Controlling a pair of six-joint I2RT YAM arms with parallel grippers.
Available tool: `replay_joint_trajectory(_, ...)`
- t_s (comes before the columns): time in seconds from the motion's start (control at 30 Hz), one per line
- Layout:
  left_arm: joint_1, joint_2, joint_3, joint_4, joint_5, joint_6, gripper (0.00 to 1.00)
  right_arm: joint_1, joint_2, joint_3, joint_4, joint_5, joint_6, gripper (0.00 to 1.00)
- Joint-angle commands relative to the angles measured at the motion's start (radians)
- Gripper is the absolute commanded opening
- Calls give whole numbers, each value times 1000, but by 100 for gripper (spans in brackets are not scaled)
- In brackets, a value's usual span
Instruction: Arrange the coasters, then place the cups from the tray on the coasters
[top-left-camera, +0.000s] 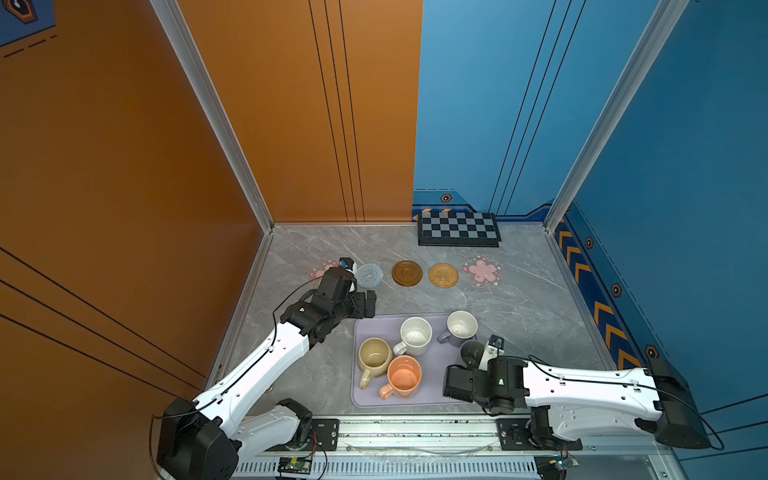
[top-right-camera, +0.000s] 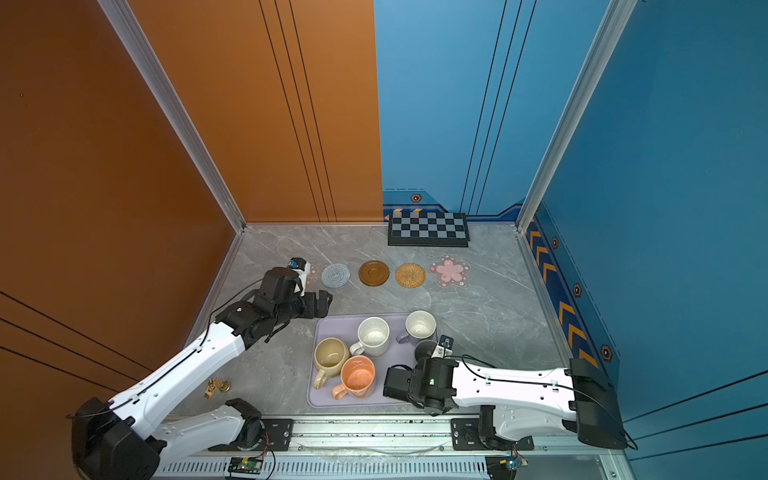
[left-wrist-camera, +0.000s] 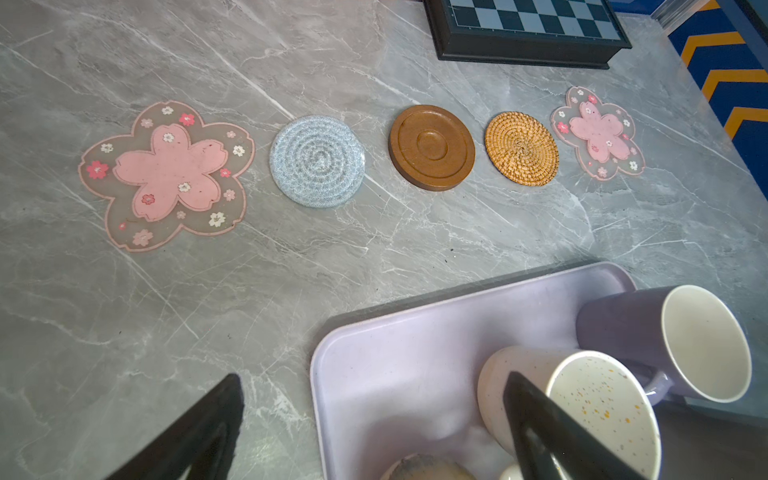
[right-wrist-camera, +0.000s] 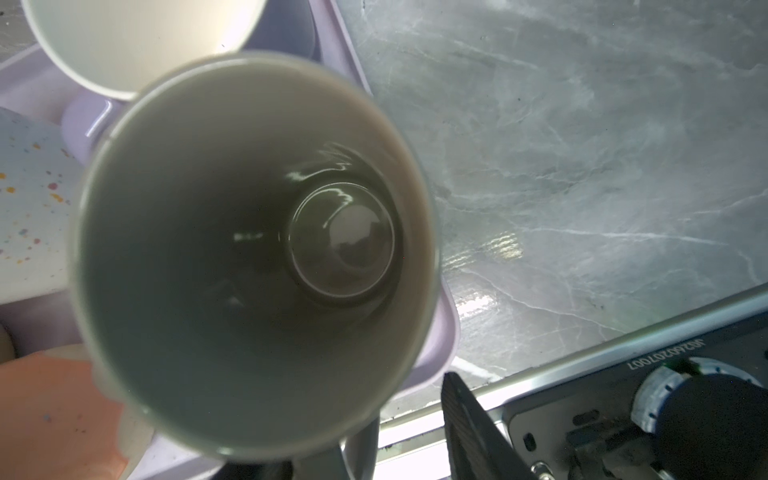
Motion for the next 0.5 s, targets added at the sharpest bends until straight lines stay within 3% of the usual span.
replay_joint_trajectory(0.0, -19, 22, 38, -19, -16, -9, 98, -19, 5, -2, 6, 7, -72, 54)
replay_joint_trajectory(0.27, -39, 53, 50, -20, -38, -12, 98, -58, 97, 48, 36, -17, -222, 58)
replay_joint_trajectory(0.47, -54, 69, 63, -24, -47, -22, 99, -85, 93, 27, 68, -40, -274, 49)
